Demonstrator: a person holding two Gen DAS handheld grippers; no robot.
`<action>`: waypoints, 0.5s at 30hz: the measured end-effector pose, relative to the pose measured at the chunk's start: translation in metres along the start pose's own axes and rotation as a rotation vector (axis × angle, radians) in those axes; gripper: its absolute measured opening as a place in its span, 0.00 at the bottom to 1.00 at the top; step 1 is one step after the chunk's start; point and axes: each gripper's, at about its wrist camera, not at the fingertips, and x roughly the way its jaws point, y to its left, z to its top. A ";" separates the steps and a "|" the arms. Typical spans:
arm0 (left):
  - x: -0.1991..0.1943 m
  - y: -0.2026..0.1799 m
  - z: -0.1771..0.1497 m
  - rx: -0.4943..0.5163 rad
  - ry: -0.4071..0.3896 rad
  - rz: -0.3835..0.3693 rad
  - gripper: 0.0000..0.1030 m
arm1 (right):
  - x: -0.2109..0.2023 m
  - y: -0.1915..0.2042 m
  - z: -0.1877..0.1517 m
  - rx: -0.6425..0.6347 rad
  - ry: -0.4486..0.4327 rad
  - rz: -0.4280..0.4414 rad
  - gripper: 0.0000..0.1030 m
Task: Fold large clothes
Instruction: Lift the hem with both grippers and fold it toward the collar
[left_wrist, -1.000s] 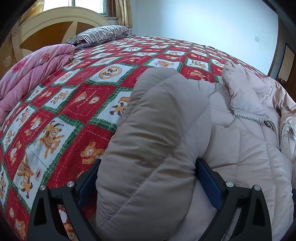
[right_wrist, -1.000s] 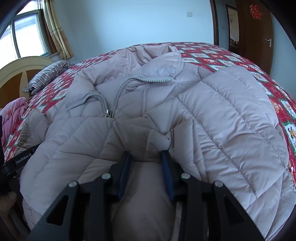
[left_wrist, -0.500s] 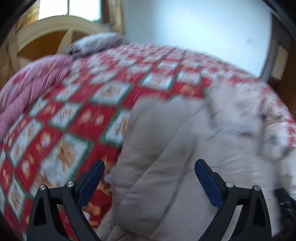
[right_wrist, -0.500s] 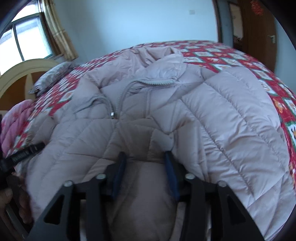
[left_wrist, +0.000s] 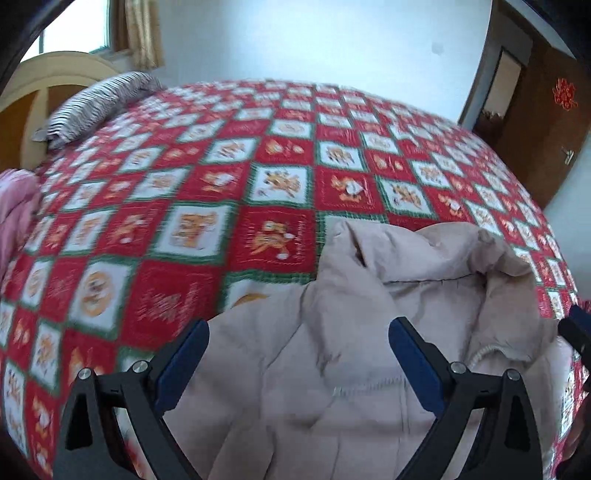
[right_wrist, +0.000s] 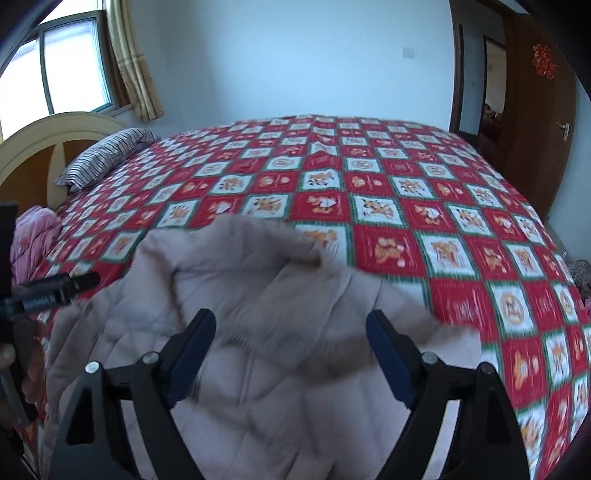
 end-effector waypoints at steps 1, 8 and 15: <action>0.010 -0.002 0.005 0.006 0.007 0.015 0.95 | 0.007 -0.003 0.006 -0.005 0.012 -0.007 0.83; 0.050 -0.014 0.017 0.069 0.041 0.042 0.95 | 0.056 -0.010 0.032 -0.081 0.102 -0.018 0.83; 0.060 -0.032 0.021 0.168 0.022 -0.022 0.22 | 0.090 -0.002 0.040 -0.197 0.135 -0.052 0.61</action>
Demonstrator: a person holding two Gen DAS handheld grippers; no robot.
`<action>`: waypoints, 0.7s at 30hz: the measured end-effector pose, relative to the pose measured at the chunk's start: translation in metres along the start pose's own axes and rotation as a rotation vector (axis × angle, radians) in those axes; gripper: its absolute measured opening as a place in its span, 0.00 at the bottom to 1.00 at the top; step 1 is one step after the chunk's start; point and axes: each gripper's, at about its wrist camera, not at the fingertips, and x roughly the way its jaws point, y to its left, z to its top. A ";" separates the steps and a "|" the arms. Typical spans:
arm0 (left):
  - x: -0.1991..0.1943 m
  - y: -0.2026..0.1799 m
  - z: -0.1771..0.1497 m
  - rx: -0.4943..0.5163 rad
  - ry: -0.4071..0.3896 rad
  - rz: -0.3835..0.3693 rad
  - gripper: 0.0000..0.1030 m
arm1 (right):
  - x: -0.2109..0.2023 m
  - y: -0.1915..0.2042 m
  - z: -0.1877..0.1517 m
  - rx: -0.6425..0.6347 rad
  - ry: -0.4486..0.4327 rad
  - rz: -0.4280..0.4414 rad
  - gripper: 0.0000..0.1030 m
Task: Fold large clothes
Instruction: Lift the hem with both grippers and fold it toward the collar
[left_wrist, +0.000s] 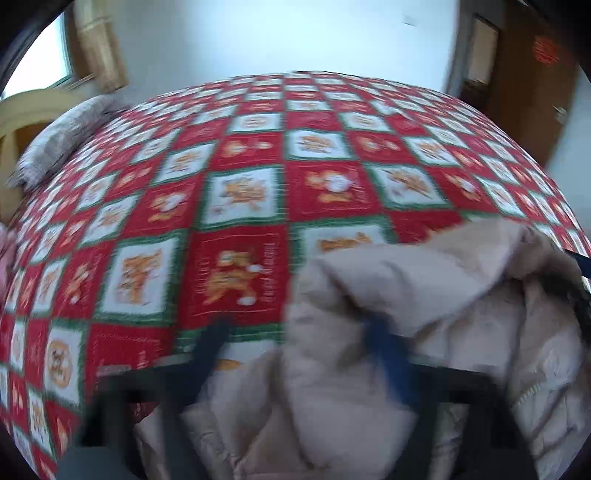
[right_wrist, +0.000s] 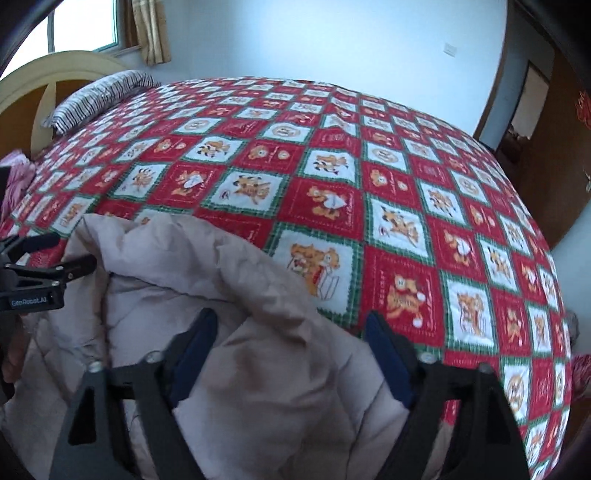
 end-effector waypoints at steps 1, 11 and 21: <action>0.000 -0.003 0.000 0.016 0.014 -0.028 0.14 | 0.003 0.001 0.000 -0.010 0.017 -0.003 0.27; -0.061 0.007 -0.027 0.029 -0.151 -0.023 0.05 | -0.041 -0.009 -0.028 -0.051 -0.104 -0.022 0.04; -0.039 0.004 -0.075 0.020 -0.089 -0.017 0.04 | -0.039 0.002 -0.069 -0.081 -0.095 -0.008 0.03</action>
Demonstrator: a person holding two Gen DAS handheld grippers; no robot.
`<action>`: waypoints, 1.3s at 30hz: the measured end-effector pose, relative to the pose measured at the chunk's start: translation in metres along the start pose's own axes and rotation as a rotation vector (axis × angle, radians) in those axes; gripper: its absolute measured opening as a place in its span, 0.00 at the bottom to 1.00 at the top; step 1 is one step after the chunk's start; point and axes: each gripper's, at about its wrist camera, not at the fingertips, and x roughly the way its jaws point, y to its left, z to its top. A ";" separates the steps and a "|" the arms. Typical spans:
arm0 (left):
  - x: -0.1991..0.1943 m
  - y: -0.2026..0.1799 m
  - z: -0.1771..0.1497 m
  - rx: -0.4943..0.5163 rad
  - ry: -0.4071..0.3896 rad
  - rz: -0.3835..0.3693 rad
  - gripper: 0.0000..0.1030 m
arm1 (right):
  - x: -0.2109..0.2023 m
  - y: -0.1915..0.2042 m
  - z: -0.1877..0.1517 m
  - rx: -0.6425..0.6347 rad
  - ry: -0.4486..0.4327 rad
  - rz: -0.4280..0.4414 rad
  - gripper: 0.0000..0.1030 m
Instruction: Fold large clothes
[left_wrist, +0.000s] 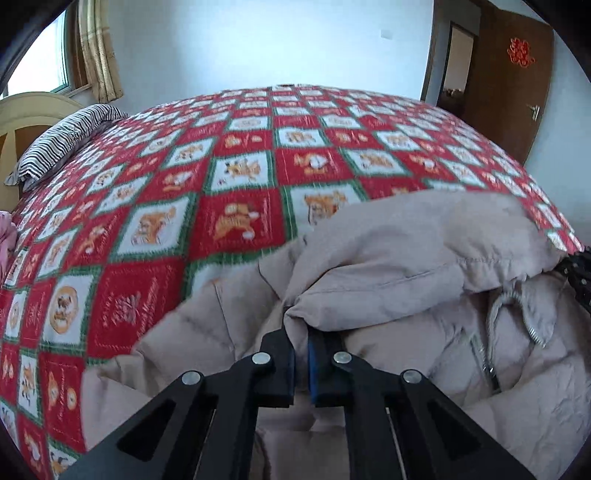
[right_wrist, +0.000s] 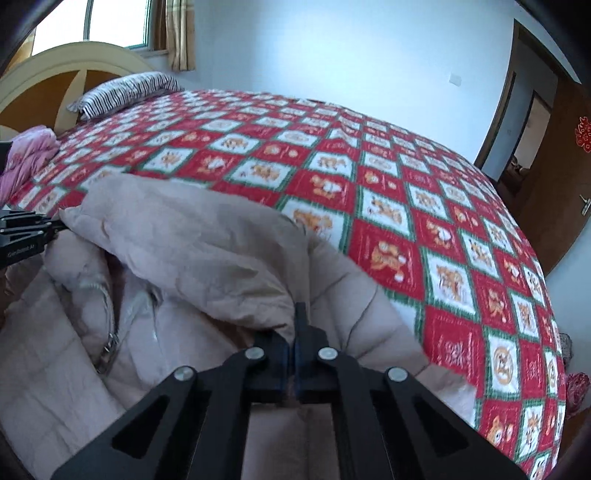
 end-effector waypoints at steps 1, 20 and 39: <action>0.001 -0.001 -0.002 0.007 0.001 0.007 0.04 | 0.003 0.001 -0.002 -0.001 0.006 -0.006 0.03; -0.084 0.002 -0.002 -0.016 -0.173 0.092 0.07 | -0.004 -0.012 -0.020 0.029 0.048 0.006 0.38; -0.025 0.007 0.080 -0.301 -0.068 -0.114 0.91 | -0.027 0.003 0.025 0.164 -0.098 0.105 0.52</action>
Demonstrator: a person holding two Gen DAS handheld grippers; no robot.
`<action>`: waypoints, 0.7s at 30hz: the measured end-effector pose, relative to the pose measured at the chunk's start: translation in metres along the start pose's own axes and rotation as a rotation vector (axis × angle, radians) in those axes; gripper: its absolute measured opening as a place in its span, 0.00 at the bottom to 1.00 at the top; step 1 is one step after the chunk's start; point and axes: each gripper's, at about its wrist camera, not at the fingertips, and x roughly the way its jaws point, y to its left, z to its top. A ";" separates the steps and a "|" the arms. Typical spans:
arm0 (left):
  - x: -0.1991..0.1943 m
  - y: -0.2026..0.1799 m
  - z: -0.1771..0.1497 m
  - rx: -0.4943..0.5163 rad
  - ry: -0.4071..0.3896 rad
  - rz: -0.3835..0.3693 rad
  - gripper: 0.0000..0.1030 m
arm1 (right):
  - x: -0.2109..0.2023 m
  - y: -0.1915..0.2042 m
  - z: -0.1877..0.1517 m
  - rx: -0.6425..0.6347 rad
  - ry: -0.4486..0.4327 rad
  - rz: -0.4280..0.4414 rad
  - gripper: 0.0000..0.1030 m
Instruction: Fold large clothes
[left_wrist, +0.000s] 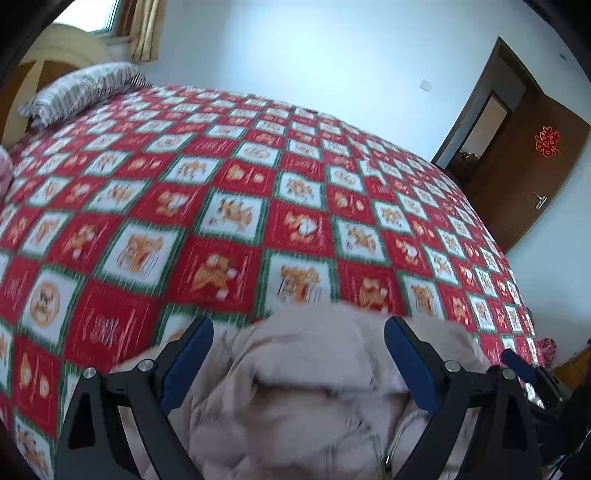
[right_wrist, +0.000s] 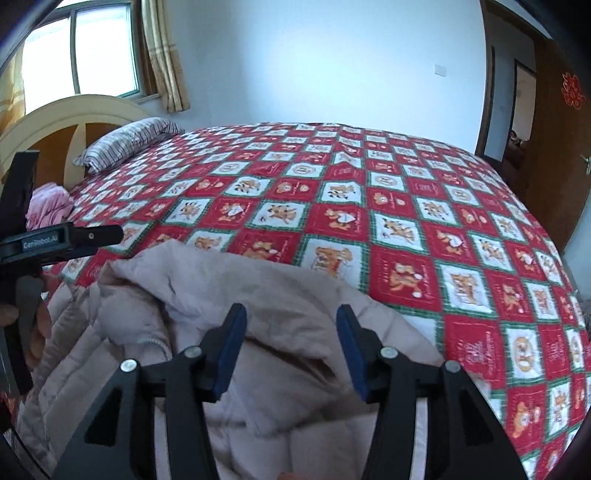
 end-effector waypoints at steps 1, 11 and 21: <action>0.002 -0.005 0.005 0.017 -0.019 0.024 0.91 | 0.006 -0.001 0.003 0.018 -0.001 -0.004 0.52; 0.062 -0.010 -0.048 0.200 0.046 0.352 0.91 | 0.054 0.000 0.009 0.089 0.065 -0.020 0.52; 0.073 0.007 -0.065 0.120 0.059 0.265 0.97 | 0.076 -0.002 -0.021 0.080 0.148 -0.024 0.52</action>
